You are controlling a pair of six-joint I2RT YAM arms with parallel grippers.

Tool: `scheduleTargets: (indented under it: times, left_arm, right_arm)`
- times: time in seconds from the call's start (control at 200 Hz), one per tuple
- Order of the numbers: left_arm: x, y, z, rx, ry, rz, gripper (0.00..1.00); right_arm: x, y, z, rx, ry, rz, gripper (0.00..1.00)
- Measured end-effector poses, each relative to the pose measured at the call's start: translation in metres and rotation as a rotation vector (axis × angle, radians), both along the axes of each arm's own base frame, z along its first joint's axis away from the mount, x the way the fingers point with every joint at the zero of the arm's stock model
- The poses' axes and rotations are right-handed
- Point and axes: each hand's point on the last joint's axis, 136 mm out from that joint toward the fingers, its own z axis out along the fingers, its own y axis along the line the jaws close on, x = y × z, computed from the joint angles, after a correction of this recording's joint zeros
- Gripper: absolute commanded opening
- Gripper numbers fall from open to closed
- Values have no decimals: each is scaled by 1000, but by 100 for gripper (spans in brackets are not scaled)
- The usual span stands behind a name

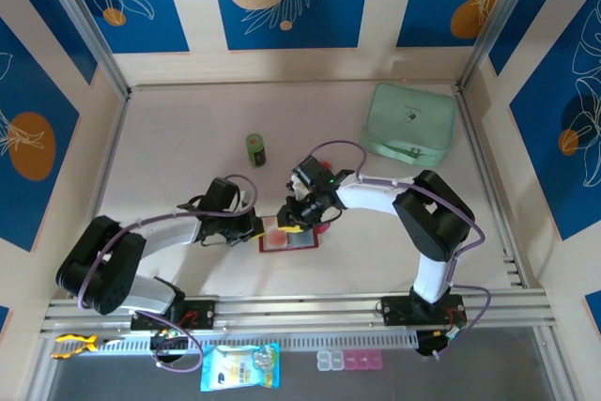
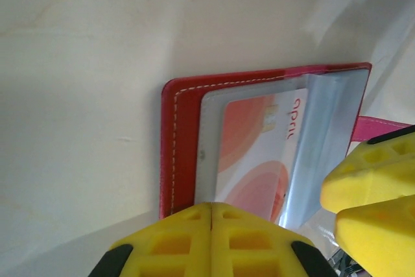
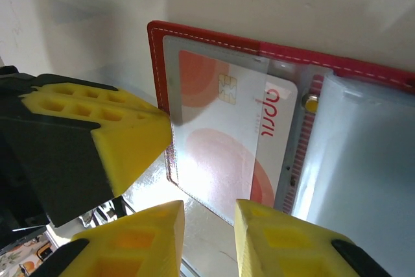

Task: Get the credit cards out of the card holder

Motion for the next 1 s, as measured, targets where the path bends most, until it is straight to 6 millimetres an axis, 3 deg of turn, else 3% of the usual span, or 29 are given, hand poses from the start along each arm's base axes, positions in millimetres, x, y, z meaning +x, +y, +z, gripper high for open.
scheduleTargets:
  times: [0.36,1.0]
  left_arm:
    - [-1,-1,-7,-6,11,-11,1]
    - [-1,-1,-7,0,-2,-30,1]
  right_arm:
    - [0,-1,-16,-61,26,-2,26]
    - [1,5,-22,-69,47,14,23]
